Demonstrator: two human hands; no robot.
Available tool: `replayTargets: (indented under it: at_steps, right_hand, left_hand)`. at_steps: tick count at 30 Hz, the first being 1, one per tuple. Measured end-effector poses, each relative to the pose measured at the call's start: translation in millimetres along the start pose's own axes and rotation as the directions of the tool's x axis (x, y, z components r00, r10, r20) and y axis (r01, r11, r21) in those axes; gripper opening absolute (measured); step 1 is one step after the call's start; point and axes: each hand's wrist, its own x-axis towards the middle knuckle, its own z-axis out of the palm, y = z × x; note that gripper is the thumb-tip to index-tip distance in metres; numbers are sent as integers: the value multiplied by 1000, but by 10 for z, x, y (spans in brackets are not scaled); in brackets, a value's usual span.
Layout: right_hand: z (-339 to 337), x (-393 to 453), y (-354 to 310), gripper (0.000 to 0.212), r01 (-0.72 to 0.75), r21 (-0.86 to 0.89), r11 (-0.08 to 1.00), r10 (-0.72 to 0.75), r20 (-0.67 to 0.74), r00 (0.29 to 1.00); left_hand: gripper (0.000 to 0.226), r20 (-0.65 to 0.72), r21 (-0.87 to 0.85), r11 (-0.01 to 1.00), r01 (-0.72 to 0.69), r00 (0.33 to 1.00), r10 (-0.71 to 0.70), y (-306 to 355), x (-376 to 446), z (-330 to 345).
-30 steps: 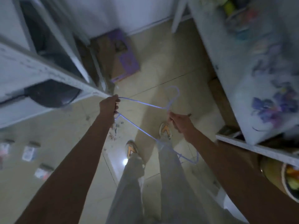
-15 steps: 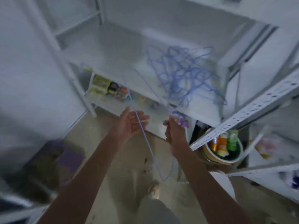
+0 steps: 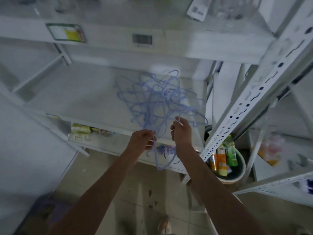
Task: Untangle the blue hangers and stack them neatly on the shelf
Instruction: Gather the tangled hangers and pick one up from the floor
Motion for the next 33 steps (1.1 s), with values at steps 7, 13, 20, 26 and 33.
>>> replayTargets:
  at_steps: [7,13,20,26,33]
  right_hand:
    - [-142,524,79,29,166,-155,974,-171,-17,985]
    - [-6,965,218,27,184,-76,980,-197,-246,949]
    - [143,1638,219,36,92,-99,991,-127,-453,883]
    - [458,2202,275,42,-133,-345,929,31,-285,958]
    - [817,2364,191,19,-152,-337,929,119,-116,986]
  left_hand:
    - [17,-53,85,991,-100,993,105,126,490,331]
    - [16,17,293,911,-290,954,298,279,1138,383]
    - [17,194,491,780,-387,922,336,471,2099,582]
    - [27,173,828,452,-332,918,358,447,2521,439]
    - [37,136,909,298,-290,885,446,762,2840,42]
